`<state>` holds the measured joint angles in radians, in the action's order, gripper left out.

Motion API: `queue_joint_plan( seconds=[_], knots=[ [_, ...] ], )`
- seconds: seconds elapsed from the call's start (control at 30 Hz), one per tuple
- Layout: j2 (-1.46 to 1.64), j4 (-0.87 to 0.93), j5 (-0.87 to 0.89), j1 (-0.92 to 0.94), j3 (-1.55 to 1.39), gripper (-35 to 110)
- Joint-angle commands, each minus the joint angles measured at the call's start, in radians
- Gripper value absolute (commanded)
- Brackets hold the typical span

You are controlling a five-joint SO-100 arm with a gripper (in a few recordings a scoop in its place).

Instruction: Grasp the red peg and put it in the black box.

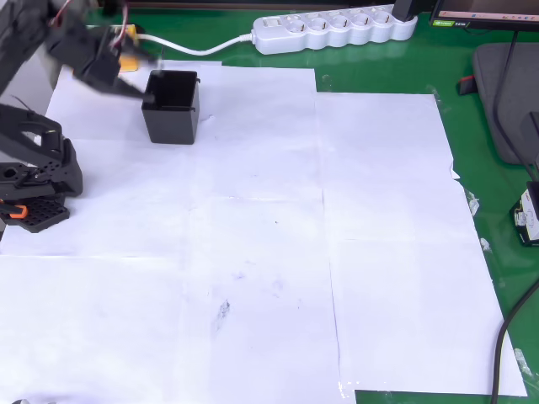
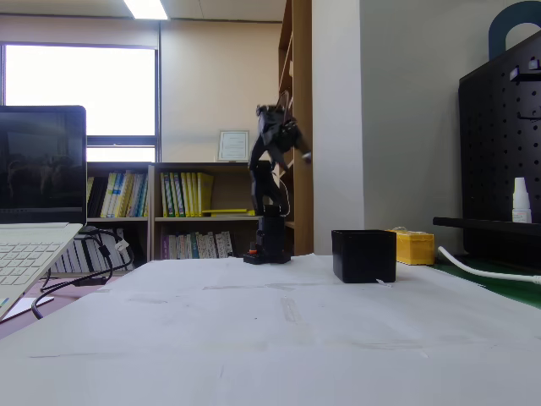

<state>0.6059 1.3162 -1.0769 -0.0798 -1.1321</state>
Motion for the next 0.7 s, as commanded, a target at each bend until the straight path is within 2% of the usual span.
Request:
queue_joint_plan(
  seconds=[0.0, 0.1, 0.23, 0.33, 0.57, 0.67],
  knots=[
    [-0.202, -0.229, -0.028, 0.020, 0.314, 0],
    [-0.350, -0.324, -0.114, 0.037, 0.623, 0],
    [-0.426, -0.354, -0.268, 0.063, 0.864, 0],
    [-0.485, -0.328, -0.399, 0.072, 0.999, 0],
    [-0.644, -0.253, -0.472, 0.094, 1.190, 0],
    [-0.692, -0.120, -0.534, 0.103, 1.192, 0]
  ],
)
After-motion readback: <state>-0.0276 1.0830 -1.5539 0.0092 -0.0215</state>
